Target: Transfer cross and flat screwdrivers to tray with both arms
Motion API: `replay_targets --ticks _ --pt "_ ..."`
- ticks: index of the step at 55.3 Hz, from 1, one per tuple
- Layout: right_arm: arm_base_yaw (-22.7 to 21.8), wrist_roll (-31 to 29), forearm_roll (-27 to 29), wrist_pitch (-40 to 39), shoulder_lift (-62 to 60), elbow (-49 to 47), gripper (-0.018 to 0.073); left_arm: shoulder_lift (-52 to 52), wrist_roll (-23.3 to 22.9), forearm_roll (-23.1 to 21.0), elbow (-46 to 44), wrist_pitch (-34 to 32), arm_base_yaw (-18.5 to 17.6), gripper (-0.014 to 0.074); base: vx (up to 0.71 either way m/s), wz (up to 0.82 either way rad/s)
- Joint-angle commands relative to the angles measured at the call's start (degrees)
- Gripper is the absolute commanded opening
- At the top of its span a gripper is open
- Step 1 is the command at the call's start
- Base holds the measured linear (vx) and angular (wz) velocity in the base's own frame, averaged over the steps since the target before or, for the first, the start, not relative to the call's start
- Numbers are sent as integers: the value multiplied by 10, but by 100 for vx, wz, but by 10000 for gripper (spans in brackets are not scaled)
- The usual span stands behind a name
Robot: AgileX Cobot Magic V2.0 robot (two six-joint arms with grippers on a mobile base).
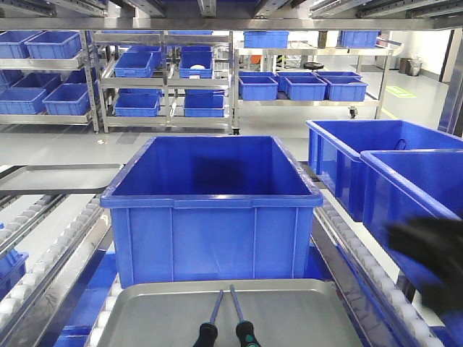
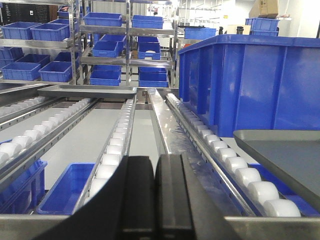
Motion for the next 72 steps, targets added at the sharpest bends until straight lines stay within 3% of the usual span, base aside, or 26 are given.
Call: replay_targets --ticks 1,9,17,26,36,72 --pt "-5 3 -38 -145 -72 78 10 4 -5 0 -14 -43 0 -6 0 0" --pt "-70 5 -92 -211 -184 243 -12 4 -5 0 -14 -43 0 -6 0 0" --pt "-163 38 -100 -212 -295 364 -10 4 -5 0 -14 -43 0 -6 0 0" --pt "-216 44 -135 -214 -422 465 -10 4 -5 0 -14 -43 0 -6 0 0" --pt "-213 80 -137 -194 -430 486 -8 5 -5 0 -14 -43 0 -6 0 0" --pt "-214 79 -137 -194 -429 486 -8 4 -5 0 -14 -43 0 -6 0 0"
